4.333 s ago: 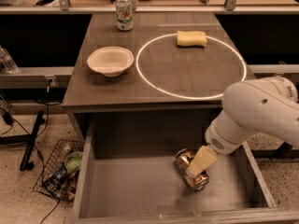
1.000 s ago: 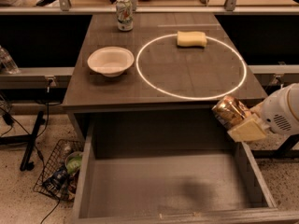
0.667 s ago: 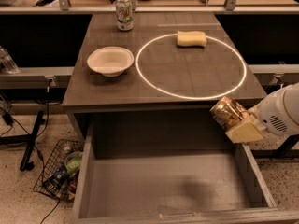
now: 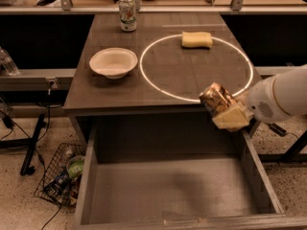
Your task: Pick orange can from top drawer and place on counter
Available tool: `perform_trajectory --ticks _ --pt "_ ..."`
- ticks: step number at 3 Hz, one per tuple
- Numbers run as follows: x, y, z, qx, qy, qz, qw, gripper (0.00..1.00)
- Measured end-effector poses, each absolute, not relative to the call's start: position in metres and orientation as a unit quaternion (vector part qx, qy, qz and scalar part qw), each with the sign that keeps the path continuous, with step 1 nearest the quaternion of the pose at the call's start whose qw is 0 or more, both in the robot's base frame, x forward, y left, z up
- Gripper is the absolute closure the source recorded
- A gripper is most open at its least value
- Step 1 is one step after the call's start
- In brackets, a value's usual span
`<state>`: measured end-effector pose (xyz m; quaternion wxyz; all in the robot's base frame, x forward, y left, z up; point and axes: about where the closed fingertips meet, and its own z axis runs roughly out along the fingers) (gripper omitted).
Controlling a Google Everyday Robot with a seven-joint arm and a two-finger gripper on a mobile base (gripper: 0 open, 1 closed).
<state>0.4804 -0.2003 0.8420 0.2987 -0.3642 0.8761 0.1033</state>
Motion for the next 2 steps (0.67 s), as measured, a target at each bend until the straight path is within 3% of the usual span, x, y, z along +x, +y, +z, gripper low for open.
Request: perform_trajectory --ticks 2 --pt "0.567 -0.186 0.900 -0.342 0.820 0.187 0.420 1.00"
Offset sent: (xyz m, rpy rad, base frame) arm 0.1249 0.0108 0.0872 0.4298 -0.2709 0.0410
